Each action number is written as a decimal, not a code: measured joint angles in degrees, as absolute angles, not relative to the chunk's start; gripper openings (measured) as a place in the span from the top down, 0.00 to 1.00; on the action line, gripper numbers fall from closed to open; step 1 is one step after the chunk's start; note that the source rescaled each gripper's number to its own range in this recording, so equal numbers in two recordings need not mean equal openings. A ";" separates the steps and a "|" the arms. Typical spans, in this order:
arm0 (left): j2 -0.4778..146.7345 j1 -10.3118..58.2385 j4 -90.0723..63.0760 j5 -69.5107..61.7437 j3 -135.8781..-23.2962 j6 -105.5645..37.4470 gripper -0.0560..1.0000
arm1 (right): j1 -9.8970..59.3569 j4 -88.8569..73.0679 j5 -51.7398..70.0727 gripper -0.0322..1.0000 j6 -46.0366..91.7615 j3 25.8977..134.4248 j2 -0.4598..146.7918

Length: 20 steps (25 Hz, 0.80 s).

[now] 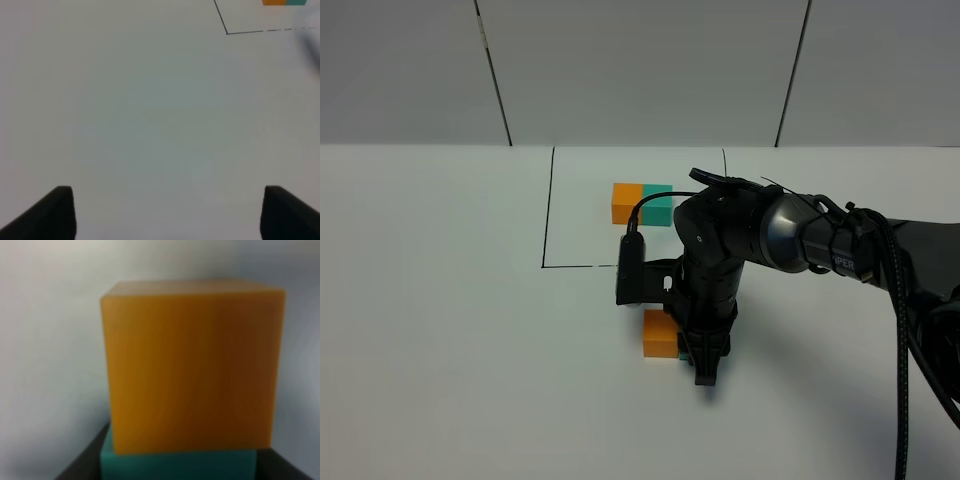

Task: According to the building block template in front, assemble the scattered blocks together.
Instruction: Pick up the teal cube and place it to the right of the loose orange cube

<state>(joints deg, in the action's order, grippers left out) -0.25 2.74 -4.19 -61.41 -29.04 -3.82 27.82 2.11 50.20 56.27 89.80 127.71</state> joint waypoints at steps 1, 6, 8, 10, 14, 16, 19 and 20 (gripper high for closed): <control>-0.25 2.74 -4.19 -61.41 -29.04 -3.82 0.38 | 27.82 2.11 50.14 0.97 56.46 89.80 127.71; -0.25 2.74 -4.19 -61.41 -29.04 -3.82 0.38 | 27.82 2.03 50.03 0.97 56.63 89.80 127.71; -0.25 2.74 -4.19 -61.41 -29.04 -3.82 0.38 | 27.82 1.99 50.03 0.97 56.63 89.80 127.71; -0.25 2.74 -4.19 -61.41 -29.04 -3.82 0.38 | 27.82 1.86 50.03 0.97 56.63 89.80 127.71; -0.25 2.74 -4.19 -61.41 -29.04 -3.82 0.38 | 27.82 1.30 50.03 0.97 56.69 89.80 127.75; -0.25 2.74 -4.19 -61.41 -29.04 -3.82 0.38 | 27.82 1.19 49.73 0.86 56.56 89.84 127.93; -0.25 2.74 -4.19 -61.41 -29.04 -3.82 0.38 | 27.82 1.19 48.87 0.39 55.36 89.92 127.93; -0.25 2.74 -4.19 -61.41 -29.04 -3.82 0.38 | 27.82 1.25 48.67 0.24 54.83 89.98 127.93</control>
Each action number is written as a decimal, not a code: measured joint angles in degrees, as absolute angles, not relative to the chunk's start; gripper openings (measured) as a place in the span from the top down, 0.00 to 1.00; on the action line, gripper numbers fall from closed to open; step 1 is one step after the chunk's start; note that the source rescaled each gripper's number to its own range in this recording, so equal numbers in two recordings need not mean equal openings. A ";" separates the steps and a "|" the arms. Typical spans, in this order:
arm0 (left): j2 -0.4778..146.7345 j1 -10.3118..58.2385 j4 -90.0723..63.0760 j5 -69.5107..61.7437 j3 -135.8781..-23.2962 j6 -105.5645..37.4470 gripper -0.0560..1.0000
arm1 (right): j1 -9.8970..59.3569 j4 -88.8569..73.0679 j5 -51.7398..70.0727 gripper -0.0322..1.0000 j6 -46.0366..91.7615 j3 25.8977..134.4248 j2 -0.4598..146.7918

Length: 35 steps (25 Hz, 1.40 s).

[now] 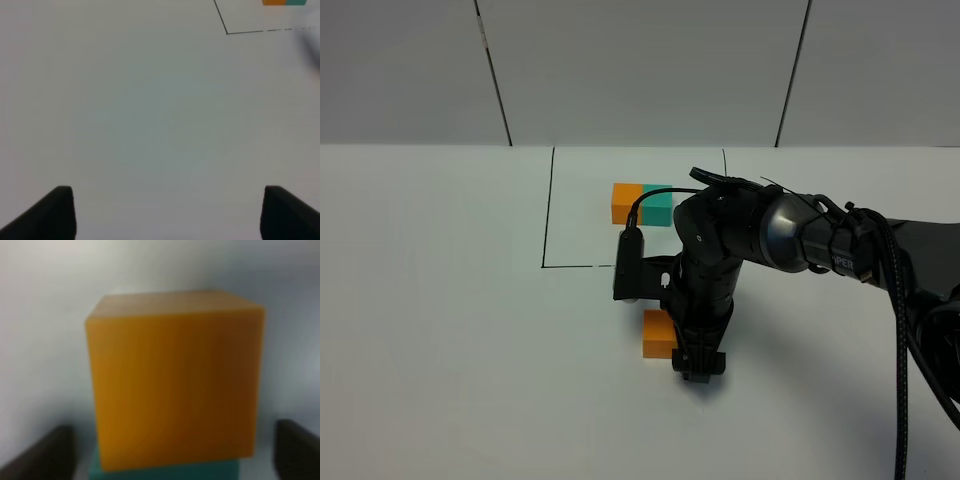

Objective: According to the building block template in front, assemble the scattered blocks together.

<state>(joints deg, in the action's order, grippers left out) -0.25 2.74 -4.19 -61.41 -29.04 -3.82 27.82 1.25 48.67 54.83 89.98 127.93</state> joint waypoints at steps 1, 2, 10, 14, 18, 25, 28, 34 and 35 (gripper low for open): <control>-0.25 2.74 -4.19 -61.41 -29.04 -3.82 0.38 | 27.77 1.25 48.67 0.12 54.46 89.98 127.93; -0.25 2.74 -4.19 -61.41 -29.04 -3.82 0.38 | 27.77 1.25 48.81 0.04 53.71 90.03 127.93; -0.25 2.74 -4.19 -61.41 -29.04 -3.87 0.38 | 27.71 0.00 55.94 0.00 40.81 89.85 121.40; -0.25 2.74 -4.19 -61.41 -29.04 -3.93 0.38 | 25.03 -5.13 59.58 0.00 26.42 89.78 113.72; -0.25 2.74 -4.19 -61.41 -29.04 -3.93 0.38 | 18.21 -11.39 59.33 0.00 14.06 85.89 107.07; -0.25 2.74 -4.19 -61.41 -29.04 -3.93 0.38 | 2.04 -12.62 53.05 0.00 8.09 68.26 90.22; -0.25 2.74 -4.19 -61.41 -29.04 -3.93 0.38 | -5.58 -12.62 50.96 0.00 7.22 61.74 80.28; -0.25 2.74 -4.19 -61.41 -29.04 -3.93 0.38 | -18.66 -9.66 50.63 0.00 6.11 49.42 59.42; -0.25 2.74 -4.19 -61.41 -29.04 -3.93 0.38 | -19.27 -8.97 50.68 0.00 4.97 47.46 56.62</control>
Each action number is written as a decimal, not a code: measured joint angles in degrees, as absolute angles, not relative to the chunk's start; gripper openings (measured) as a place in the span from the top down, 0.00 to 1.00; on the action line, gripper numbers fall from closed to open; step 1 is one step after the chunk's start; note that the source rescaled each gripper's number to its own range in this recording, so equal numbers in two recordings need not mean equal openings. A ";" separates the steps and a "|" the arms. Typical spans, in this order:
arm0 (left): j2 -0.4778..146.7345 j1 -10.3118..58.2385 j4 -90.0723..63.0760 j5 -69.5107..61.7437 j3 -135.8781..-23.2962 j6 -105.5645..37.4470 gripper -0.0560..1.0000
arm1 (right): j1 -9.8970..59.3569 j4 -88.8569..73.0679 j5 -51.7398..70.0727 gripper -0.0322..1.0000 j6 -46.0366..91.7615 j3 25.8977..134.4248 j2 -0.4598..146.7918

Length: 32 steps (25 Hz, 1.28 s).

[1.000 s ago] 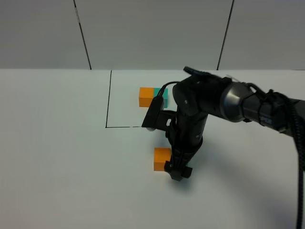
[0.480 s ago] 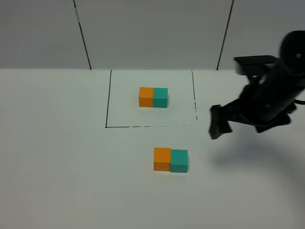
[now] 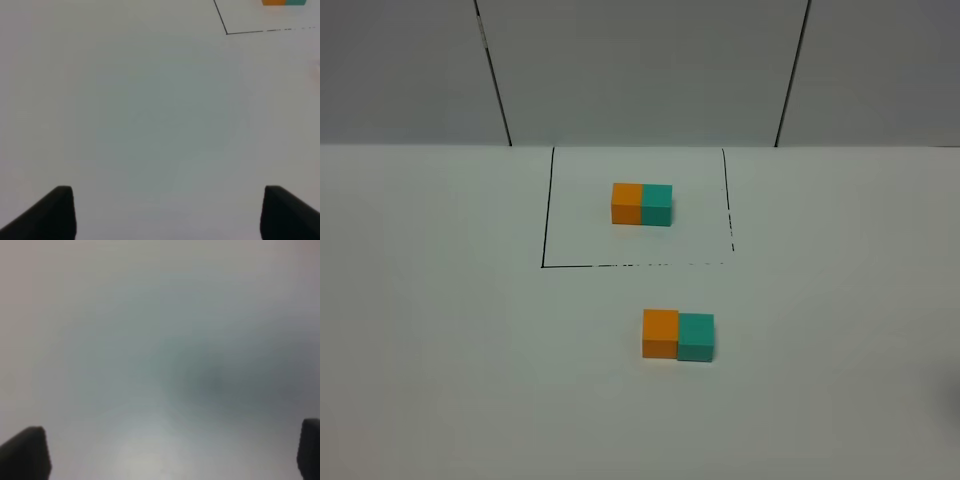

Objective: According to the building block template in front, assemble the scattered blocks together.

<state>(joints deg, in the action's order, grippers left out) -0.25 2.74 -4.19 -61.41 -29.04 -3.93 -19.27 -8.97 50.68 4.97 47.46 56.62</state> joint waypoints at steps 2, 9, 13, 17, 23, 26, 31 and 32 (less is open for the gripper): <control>-0.25 2.74 -4.19 -61.41 -29.04 -3.93 0.38 | -19.71 -8.34 51.40 0.00 2.42 44.35 50.33; -0.25 2.74 -3.60 -61.41 -29.04 -3.93 0.38 | -19.55 -7.46 58.87 0.00 -0.32 37.29 32.65; -0.25 2.74 -3.21 -61.41 -29.04 -3.88 0.38 | -15.21 -6.16 59.79 0.00 1.27 33.88 25.02; -0.25 2.74 -3.15 -61.41 -29.04 -3.88 0.38 | -11.76 -5.46 59.99 0.00 2.03 31.51 19.43; -0.25 2.74 -3.11 -61.41 -29.04 -3.88 0.38 | -10.84 -5.96 60.11 0.00 2.08 28.83 12.29; -0.25 2.74 -3.11 -61.41 -29.04 -3.88 0.38 | -8.61 -7.18 60.24 0.00 2.60 28.25 8.81; -0.25 2.74 -3.11 -61.41 -29.04 -3.88 0.38 | -4.17 -7.50 60.24 0.01 2.66 28.25 5.03; -0.25 2.74 -3.11 -61.41 -29.04 -3.88 0.38 | -3.80 -7.50 60.24 0.01 2.66 28.25 4.76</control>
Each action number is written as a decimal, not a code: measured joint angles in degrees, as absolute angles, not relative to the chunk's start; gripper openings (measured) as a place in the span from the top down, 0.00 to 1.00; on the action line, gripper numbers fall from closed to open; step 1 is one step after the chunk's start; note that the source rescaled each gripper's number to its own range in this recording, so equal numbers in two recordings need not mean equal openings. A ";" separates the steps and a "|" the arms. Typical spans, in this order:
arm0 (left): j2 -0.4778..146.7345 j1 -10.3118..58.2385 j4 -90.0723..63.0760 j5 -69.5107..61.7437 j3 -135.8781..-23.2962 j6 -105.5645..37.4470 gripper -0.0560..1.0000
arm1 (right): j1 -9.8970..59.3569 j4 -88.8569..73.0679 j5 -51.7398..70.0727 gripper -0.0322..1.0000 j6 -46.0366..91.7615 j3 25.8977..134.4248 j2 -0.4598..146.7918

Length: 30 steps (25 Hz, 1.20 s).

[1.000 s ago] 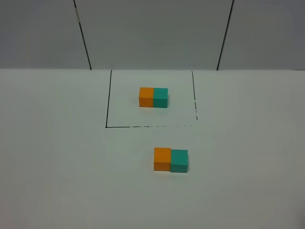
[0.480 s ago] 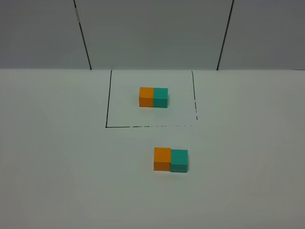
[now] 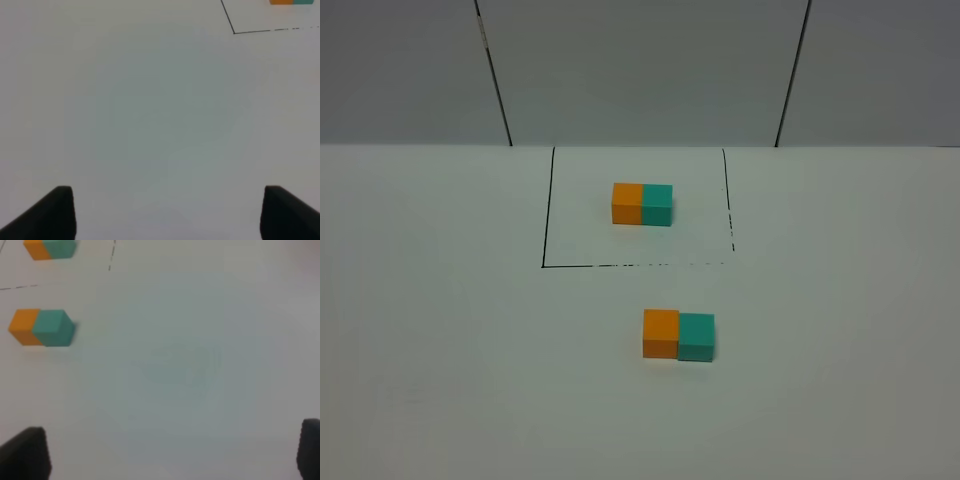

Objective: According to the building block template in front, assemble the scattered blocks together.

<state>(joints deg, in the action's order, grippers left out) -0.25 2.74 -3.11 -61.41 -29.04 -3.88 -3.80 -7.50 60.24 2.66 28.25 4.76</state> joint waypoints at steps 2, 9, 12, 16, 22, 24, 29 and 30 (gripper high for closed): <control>-0.25 2.74 -3.11 -61.41 -29.04 -3.88 0.38 | -3.59 -7.50 60.24 0.01 2.66 28.25 4.69; -0.25 2.74 -3.11 -61.41 -29.04 -3.88 0.38 | -3.59 -7.50 60.24 0.03 2.66 28.25 4.62; -0.25 2.74 -3.11 -61.41 -29.04 -3.88 0.38 | -3.59 -7.50 60.24 0.04 2.66 28.25 3.44; -0.25 2.74 -3.11 -61.41 -29.04 -3.88 0.38 | -3.59 -7.50 60.24 0.06 2.47 28.25 0.10; -0.25 2.74 -3.11 -61.41 -29.04 -3.88 0.38 | -3.59 -7.63 60.24 0.11 2.27 28.25 -0.39; -0.25 2.74 -3.11 -61.41 -29.04 -3.88 0.38 | -3.59 -7.63 60.24 0.12 2.27 28.25 -0.39; -0.25 2.74 -3.11 -61.41 -29.04 -3.91 0.38 | -3.59 -7.63 60.24 0.16 2.22 28.25 -0.39; -0.25 2.74 -3.11 -61.41 -29.04 -3.91 0.38 | -3.59 -7.63 60.24 0.17 2.22 28.25 -0.39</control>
